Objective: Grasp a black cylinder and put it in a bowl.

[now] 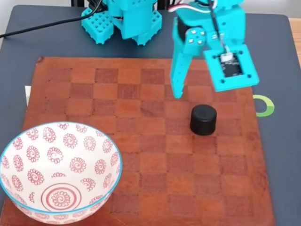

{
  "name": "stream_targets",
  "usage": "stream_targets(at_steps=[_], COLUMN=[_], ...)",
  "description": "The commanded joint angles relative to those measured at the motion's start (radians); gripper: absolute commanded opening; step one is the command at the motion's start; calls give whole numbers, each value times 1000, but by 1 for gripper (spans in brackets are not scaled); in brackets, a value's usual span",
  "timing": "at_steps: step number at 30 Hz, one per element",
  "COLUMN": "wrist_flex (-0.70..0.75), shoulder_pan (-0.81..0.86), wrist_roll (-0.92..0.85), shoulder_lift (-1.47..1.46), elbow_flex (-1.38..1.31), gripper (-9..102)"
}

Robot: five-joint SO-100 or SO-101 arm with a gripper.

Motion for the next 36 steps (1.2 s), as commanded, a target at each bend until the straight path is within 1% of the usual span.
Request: stream_targets(at_steps=[1,8,21,36], wrist_flex=[-9,-11,-23,-25], shoulder_pan=[-29,-34,-35,-18], wrist_roll=[31,72,74,74], shoulder_lift=[6,-8,-221,-328], elbow_flex=[-43,-37,-173,-176], gripper=[31,31,31,30])
